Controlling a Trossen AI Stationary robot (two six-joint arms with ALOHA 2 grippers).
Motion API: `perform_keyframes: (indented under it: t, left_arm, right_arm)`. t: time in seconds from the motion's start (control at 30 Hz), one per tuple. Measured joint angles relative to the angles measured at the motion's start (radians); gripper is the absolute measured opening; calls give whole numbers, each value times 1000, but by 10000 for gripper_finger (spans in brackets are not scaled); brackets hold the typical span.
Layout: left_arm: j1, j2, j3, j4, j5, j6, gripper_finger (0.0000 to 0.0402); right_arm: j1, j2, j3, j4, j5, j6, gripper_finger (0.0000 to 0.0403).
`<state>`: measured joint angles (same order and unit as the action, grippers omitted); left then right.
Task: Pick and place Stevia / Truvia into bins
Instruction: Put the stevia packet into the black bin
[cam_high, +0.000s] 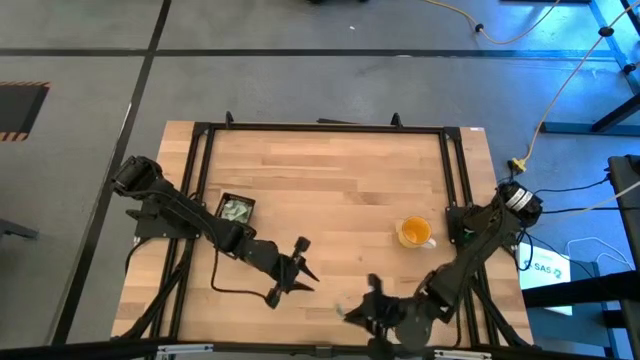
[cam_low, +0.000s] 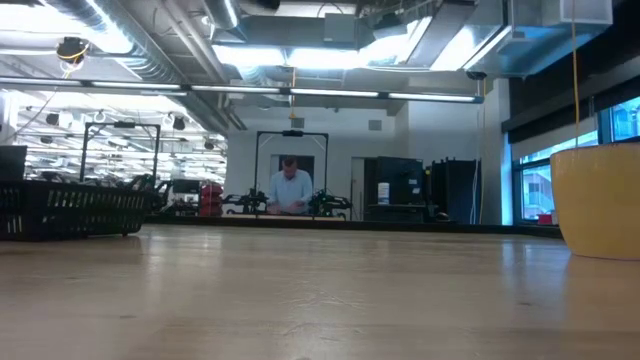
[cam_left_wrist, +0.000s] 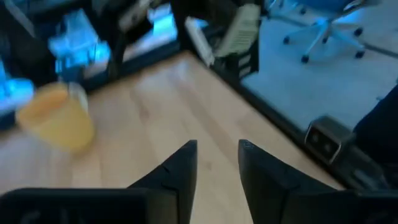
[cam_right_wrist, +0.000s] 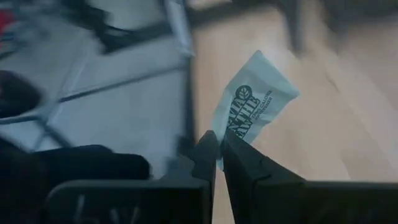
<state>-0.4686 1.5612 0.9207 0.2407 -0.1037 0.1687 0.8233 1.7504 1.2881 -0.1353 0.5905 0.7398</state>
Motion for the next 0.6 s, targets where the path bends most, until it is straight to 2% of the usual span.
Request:
perform_keyframes:
  t: [0.1,0.23,0.37,0.6]
  left_arm:
    - [-1,0,0,71,41,75,122]
    - [-2,0,0,111,137,115,134]
    - [-2,0,0,146,192,118,139]
    - [-2,0,0,183,192,126,135]
  right_arm:
    - [-37,0,1,140,-98,-176,28]
    - [-85,0,1,206,-204,-273,28]
    - [-131,0,1,213,-248,-281,28]
    - [-194,-1,1,248,-330,-278,28]
